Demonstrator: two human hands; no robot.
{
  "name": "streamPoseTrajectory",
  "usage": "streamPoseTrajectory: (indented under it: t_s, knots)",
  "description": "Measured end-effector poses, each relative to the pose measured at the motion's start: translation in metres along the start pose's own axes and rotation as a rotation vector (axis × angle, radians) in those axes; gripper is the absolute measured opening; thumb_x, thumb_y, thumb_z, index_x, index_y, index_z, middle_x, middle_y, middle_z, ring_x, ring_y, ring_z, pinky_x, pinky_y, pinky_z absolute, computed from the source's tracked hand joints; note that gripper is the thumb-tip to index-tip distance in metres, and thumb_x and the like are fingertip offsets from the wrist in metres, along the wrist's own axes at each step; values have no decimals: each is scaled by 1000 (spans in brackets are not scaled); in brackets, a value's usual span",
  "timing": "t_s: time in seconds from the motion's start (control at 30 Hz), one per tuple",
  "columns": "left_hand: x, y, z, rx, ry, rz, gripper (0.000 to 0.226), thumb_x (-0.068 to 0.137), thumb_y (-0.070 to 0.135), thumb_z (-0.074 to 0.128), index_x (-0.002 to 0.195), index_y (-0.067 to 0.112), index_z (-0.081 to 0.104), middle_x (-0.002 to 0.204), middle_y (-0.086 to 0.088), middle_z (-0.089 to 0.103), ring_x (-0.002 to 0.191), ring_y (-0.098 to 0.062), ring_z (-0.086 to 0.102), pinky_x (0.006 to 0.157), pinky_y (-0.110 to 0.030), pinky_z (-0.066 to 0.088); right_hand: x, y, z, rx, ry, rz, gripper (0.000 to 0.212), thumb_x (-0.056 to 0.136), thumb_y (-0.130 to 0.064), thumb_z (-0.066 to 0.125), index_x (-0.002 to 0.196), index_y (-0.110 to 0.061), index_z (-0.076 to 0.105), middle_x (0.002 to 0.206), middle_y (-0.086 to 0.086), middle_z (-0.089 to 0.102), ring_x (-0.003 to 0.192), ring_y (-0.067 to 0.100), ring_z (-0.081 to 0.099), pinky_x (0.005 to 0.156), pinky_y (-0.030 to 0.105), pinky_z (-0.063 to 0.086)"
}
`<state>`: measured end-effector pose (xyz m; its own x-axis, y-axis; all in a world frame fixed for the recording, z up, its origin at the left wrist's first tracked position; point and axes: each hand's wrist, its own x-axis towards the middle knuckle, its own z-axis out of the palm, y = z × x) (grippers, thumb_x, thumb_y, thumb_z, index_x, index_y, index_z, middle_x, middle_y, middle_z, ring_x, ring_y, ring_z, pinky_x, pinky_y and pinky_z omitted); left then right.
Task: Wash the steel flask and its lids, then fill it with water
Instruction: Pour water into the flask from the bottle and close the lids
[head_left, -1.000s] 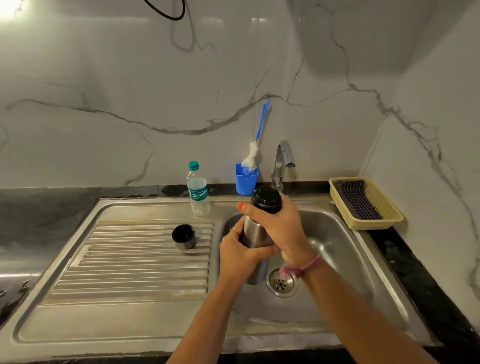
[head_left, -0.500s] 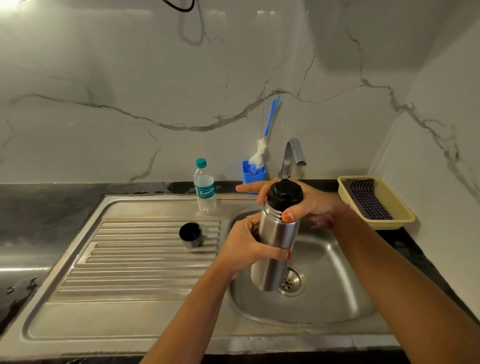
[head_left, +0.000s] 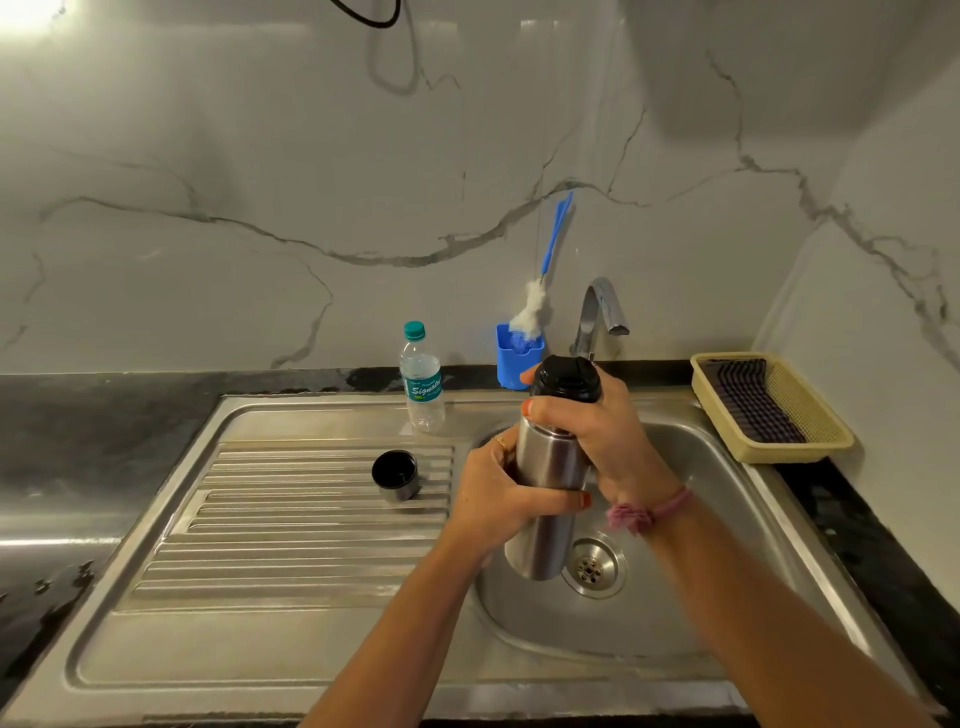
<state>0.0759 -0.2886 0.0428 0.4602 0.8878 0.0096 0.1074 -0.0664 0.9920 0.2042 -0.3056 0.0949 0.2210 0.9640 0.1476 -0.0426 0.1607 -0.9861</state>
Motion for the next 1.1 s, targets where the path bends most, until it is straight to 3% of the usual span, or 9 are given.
streamPoseTrajectory:
  t_s: [0.2,0.43,0.53,0.67,0.8,0.9,0.97,1.03,1.1]
  knots:
    - [-1,1,-8,11,3,13,54,61,5,91,106,21,68,98,0,74,91,-14,71,83,-33,59,2,-1,7,-1,25,0,42,60,-18,74,100,-10,68,79,-1,67,73,9,66,63,18,50]
    - [-8,0,-20,-14,72,48,52,62,3,90,105,20,67,95,2,75,87,-13,71,75,-23,57,11,-8,16,-74,-131,51,39,71,-22,82,106,-13,67,89,-2,70,86,12,68,74,24,52]
    - [-11,-2,-28,-8,100,42,54,60,7,92,106,22,67,94,4,74,88,-12,70,75,-24,57,14,-14,16,-137,-221,76,47,67,-38,81,106,-17,65,94,-2,70,93,13,67,80,25,53]
    - [-15,-5,-45,14,133,32,58,59,13,94,110,23,66,96,6,74,89,-11,70,80,-27,58,23,0,5,-196,-231,42,72,59,-51,83,121,-28,55,126,-1,61,118,16,58,96,35,48]
    - [-21,-6,-68,-34,211,-12,57,57,9,94,106,23,68,92,8,76,84,-9,71,73,-21,55,25,29,-1,-151,-41,87,39,71,-26,81,102,-17,60,116,3,66,105,17,66,96,39,52]
    - [-26,-11,-85,-7,234,-24,59,56,12,94,108,24,67,94,6,75,86,-11,71,77,-26,57,27,57,5,-304,30,132,21,77,-17,78,89,-7,63,105,1,71,94,14,69,90,32,54]
    - [-30,-15,-96,9,255,-23,60,56,12,94,108,23,68,95,6,75,87,-11,71,78,-27,58,29,75,10,-459,15,206,16,79,-18,77,88,-10,67,100,5,72,92,17,68,86,29,54]
    - [-34,-18,-107,7,282,-27,56,57,9,94,103,26,68,91,9,75,84,-8,71,71,-19,56,31,90,15,-575,-11,260,12,80,-17,76,89,-11,71,98,7,72,93,19,67,91,35,53]
    - [-40,-22,-117,-4,309,-43,54,57,7,93,99,29,67,88,13,75,81,-5,71,66,-15,54,32,102,23,-698,-52,295,26,84,-18,72,109,-13,70,115,7,69,105,20,63,98,34,48]
